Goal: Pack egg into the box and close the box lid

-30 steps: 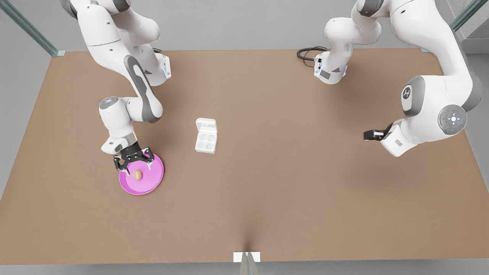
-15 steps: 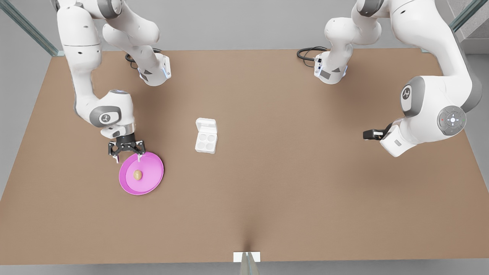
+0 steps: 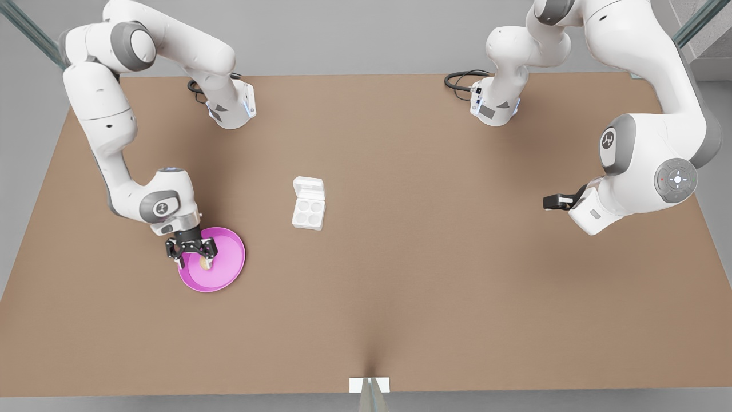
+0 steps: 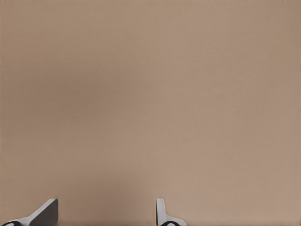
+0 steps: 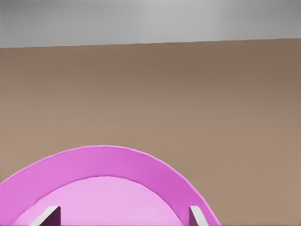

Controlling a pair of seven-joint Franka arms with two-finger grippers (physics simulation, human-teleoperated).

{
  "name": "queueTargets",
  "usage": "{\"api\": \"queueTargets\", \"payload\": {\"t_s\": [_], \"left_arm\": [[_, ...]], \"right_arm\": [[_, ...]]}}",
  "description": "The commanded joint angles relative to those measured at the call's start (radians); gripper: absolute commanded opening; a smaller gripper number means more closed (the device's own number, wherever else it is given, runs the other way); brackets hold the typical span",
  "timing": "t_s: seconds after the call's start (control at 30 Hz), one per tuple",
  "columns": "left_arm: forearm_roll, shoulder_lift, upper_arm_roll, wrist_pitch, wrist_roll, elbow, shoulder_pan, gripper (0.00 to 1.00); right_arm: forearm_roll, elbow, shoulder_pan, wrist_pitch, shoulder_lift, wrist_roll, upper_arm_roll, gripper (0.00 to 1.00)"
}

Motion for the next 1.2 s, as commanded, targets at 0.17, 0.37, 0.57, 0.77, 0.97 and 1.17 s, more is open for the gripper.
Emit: {"api": "queueTargets", "payload": {"t_s": [0.17, 0.37, 0.57, 0.77, 0.97, 1.17], "left_arm": [[0.0, 0.0, 0.0, -0.002, 0.0, 0.0, 0.0, 1.0], [0.0, 0.0, 0.0, -0.003, 0.0, 0.0, 0.0, 1.0], [0.0, 0.0, 0.0, -0.003, 0.0, 0.0, -0.002, 1.0], [0.0, 0.001, 0.0, 0.0, 0.0, 0.0, -0.002, 1.0], [0.0, 0.001, 0.0, 0.003, 0.0, 0.0, -0.002, 1.0], [0.0, 0.001, 0.0, 0.003, 0.0, 0.0, -0.002, 1.0]], "right_arm": [[-0.189, 0.005, 0.09, -0.022, 0.018, 0.005, -0.059, 0.98], [-0.188, -0.012, 0.089, 0.066, 0.013, 0.008, -0.068, 0.97], [-0.183, 0.005, 0.165, 0.052, 0.013, 0.008, -0.163, 0.96], [-0.174, 0.002, 0.158, 0.054, 0.015, 0.008, -0.143, 0.94], [-0.172, 0.005, 0.162, 0.017, 0.022, 0.009, -0.147, 0.87], [-0.174, 0.002, 0.162, 0.02, 0.019, 0.009, -0.147, 0.79]]}}
